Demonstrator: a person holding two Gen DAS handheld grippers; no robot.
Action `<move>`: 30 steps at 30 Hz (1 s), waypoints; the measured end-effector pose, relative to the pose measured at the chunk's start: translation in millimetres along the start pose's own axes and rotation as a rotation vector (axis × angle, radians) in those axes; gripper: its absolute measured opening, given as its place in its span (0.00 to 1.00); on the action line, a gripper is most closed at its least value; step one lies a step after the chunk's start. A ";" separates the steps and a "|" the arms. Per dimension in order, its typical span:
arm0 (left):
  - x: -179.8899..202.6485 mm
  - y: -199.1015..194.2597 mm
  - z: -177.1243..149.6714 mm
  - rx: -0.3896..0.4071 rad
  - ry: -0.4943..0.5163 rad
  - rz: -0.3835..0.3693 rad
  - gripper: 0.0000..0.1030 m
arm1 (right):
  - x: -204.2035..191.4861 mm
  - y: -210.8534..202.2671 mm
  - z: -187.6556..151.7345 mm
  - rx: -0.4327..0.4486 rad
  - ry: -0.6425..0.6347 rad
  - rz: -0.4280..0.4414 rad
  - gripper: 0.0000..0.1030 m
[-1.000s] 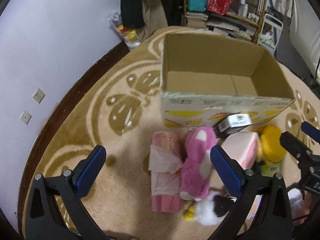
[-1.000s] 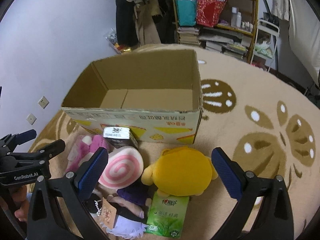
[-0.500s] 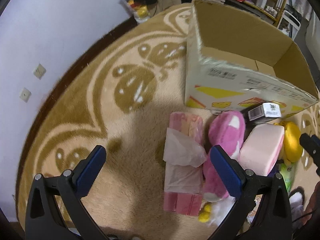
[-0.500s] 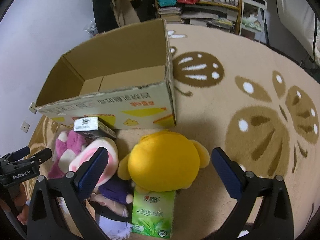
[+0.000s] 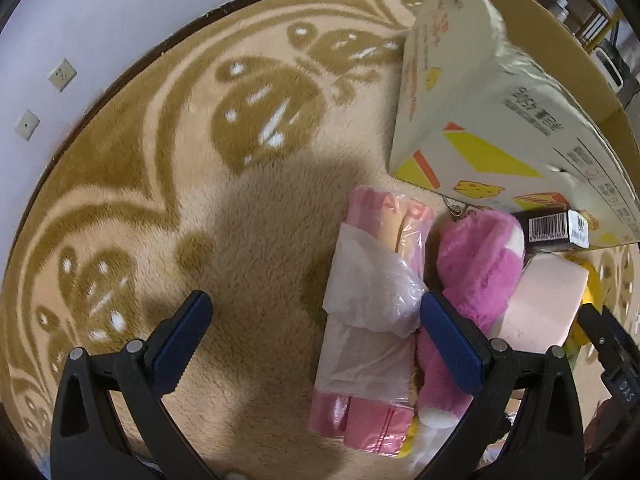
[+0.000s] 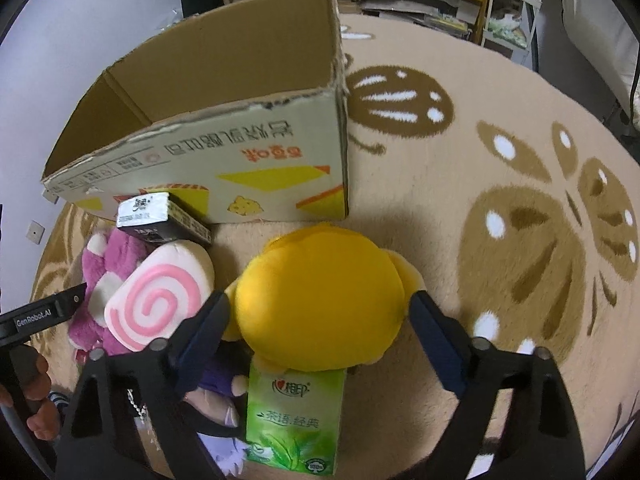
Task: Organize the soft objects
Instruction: 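Close left tool on pink wrapped package while right tool grasps yellow round plush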
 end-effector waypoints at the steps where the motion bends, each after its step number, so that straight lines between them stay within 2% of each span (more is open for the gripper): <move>1: 0.6 0.7 -0.1 0.001 0.004 0.004 1.00 | 1.4 1.8 0.1 -0.008 0.009 0.006 0.88; 15: 9.0 24.9 1.0 -0.009 0.012 0.007 1.00 | 1.6 11.6 2.6 -0.021 0.017 0.008 0.88; 21: 21.1 35.9 -5.2 -0.026 0.043 0.084 1.00 | -2.2 15.2 3.2 -0.025 0.021 0.005 0.88; 25: 24.1 39.2 -5.7 -0.027 0.044 0.091 1.00 | -4.1 18.0 5.3 -0.023 0.013 -0.002 0.88; 29: 30.4 38.2 -5.7 -0.022 0.056 0.093 0.91 | -6.4 20.4 4.9 -0.021 0.011 -0.004 0.86; 30: 33.9 35.5 -5.0 -0.018 0.058 0.090 0.86 | -5.8 20.3 4.7 -0.021 0.009 -0.004 0.86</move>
Point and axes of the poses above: each gripper's, at about its wrist camera, not at the fingertips, and y roughly the way its jaws point, x to its right, z to its top, the point moved 1 cm from there along y, roughly the way its jaws point, and after that the axes turned 3 degrees about y, right-handed, at the moved point
